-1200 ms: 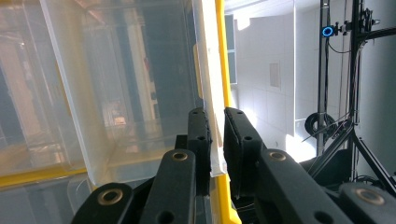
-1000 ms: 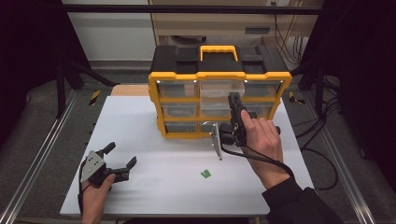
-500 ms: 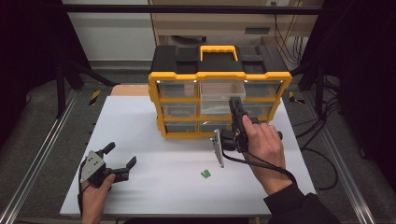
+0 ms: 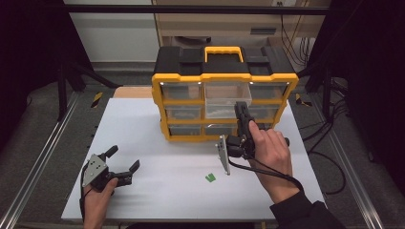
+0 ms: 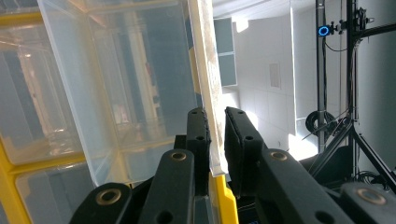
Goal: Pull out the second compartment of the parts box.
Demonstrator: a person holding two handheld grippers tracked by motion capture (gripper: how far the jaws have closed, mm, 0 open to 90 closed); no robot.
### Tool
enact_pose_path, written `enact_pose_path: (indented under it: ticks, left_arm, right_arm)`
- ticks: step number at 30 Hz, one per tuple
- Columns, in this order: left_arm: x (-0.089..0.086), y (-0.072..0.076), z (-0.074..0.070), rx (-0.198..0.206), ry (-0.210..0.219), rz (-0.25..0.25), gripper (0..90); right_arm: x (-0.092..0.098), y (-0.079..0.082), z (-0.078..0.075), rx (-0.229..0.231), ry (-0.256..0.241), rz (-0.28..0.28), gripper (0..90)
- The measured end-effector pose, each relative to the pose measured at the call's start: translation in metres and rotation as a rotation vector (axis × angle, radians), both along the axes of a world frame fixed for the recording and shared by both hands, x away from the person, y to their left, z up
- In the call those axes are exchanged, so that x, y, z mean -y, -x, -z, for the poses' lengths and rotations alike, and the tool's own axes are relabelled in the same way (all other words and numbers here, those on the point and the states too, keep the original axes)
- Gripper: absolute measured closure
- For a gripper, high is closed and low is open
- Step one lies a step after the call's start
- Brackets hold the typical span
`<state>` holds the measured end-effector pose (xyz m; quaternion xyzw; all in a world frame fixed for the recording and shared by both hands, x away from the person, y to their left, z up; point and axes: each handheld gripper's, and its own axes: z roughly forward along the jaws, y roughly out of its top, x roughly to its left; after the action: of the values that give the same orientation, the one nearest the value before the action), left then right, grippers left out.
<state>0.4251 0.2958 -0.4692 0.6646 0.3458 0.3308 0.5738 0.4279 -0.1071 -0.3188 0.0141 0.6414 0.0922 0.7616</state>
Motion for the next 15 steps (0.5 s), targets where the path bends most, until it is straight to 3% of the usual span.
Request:
enact_pose_path:
  ticks: [15]
  left_arm:
    - [0.0, 0.0, 0.0, 0.0, 0.001, 0.0, 1.2]
  right_arm:
    - [0.002, 0.013, 0.002, -0.002, -0.01, -0.003, 80.0]
